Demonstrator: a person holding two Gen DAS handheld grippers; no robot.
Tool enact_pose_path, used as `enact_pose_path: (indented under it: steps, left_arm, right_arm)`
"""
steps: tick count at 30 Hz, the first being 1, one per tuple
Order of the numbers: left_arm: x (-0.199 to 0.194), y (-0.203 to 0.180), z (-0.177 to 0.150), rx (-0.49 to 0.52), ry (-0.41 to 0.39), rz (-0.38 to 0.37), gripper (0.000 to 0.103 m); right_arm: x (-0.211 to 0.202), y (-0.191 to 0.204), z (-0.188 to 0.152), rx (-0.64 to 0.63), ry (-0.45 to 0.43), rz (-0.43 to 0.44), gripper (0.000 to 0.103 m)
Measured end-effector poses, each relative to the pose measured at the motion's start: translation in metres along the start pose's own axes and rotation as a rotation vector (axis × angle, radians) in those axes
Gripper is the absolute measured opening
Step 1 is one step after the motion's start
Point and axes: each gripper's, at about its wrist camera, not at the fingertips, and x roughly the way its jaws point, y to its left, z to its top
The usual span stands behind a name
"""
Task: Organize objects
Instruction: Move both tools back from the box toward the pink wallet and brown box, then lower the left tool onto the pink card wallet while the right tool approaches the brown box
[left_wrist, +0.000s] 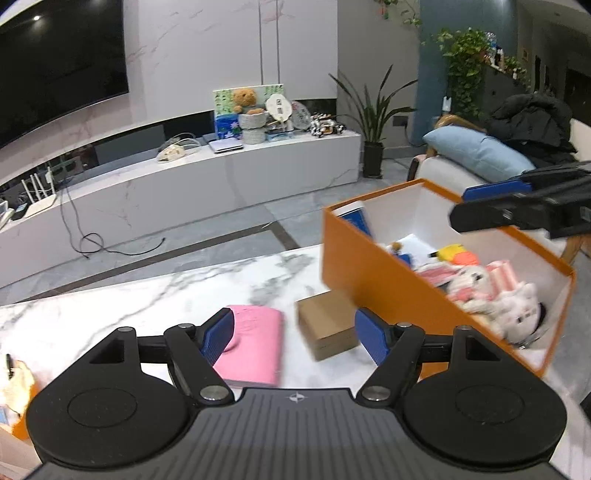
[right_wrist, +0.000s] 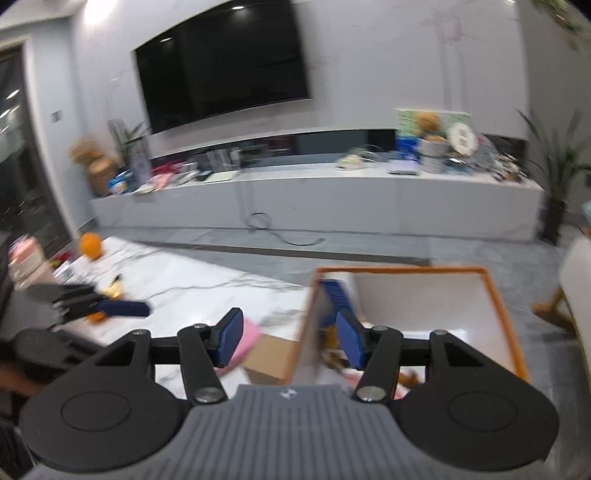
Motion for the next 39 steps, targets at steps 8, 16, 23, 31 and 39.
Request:
enact_pose_path:
  steps: [8, 16, 23, 31, 39]
  left_arm:
    - [0.01, 0.031, -0.01, -0.036, 0.024, 0.025, 0.085]
    - [0.042, 0.046, -0.024, -0.017, 0.054, 0.036, 0.089]
    - [0.069, 0.045, -0.035, 0.005, 0.114, 0.021, 0.089]
    - [0.079, 0.037, -0.039, 0.082, 0.131, 0.028, 0.091]
    - [0.094, 0.036, -0.049, 0.09, 0.141, 0.011, 0.091]
  right_arm:
    - [0.032, 0.042, -0.004, -0.117, 0.074, 0.045, 0.06]
    - [0.061, 0.05, -0.016, -0.109, 0.186, 0.006, 0.063]
    - [0.086, 0.048, -0.026, -0.083, 0.273, -0.04, 0.072]
    - [0.101, 0.058, -0.025, -0.091, 0.298, -0.063, 0.074]
    - [0.105, 0.057, -0.018, -0.066, 0.291, -0.084, 0.074]
